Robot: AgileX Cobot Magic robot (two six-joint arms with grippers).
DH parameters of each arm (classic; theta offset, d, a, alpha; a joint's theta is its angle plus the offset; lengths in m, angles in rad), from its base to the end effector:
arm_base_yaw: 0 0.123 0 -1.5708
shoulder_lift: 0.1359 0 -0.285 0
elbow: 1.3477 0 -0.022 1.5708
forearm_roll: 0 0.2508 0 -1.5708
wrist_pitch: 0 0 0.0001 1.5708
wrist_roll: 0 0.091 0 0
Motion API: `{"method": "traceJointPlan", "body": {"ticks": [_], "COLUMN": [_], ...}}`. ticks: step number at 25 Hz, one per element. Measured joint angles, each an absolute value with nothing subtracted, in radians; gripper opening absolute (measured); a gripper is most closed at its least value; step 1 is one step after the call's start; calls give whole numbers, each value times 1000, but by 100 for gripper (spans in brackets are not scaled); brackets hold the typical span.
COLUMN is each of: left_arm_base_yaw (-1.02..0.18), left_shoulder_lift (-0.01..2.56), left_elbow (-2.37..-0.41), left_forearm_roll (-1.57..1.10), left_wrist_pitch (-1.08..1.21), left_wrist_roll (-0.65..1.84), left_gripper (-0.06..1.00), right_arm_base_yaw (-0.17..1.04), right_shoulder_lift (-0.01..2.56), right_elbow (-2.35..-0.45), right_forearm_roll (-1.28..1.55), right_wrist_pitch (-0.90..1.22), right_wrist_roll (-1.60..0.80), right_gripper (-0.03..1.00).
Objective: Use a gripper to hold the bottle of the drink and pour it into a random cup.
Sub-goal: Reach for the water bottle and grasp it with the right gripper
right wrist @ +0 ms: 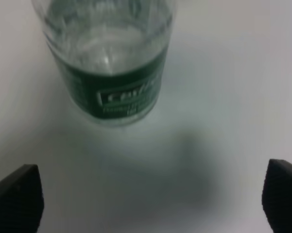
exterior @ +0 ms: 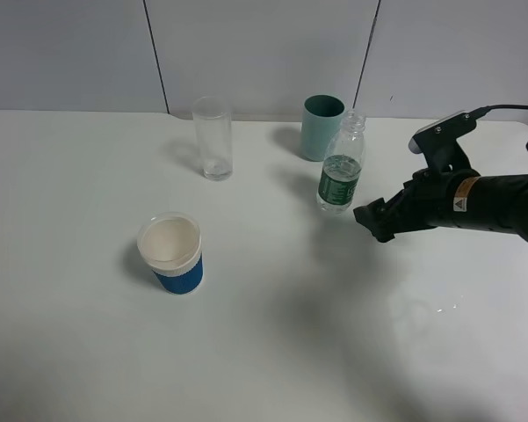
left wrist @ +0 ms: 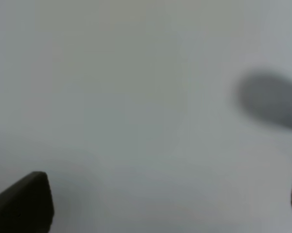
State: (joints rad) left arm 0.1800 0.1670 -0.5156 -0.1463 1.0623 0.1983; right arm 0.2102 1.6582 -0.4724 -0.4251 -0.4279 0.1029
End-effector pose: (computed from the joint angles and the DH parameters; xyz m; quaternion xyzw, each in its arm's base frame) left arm 0.0211 -0.0079 0.2812 0.0055 0.8882 0.0135 0.4592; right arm 0.2559 0.0705 0.1294 -0.2578 0.8676 0.0617 0.4207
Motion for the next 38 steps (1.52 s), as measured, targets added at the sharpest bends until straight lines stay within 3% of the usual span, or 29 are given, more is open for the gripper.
{"method": "traceJointPlan", "body": {"ticks": [8,21,38], "left_arm_base_yaw": [180,180,180], "left_shoulder_lift": [167,167,167], "left_elbow": [-516,-516,-516], "left_forearm_roll": [-146,-146,-146], "left_wrist_pitch": [1062,1062,1062], "left_wrist_roll": [198,198,198], "left_gripper": [99,99,99], "right_arm_base_yaw": [210,210,174], "right_shoulder_lift": [1710,1719,1804], "right_elbow": [-475,-475,-476], "right_forearm_roll": [-426,-350,-348], "right_wrist_pitch": [-521,-656,-813], "right_wrist_roll": [92,-122,-151], "right_gripper": [89,89,89]}}
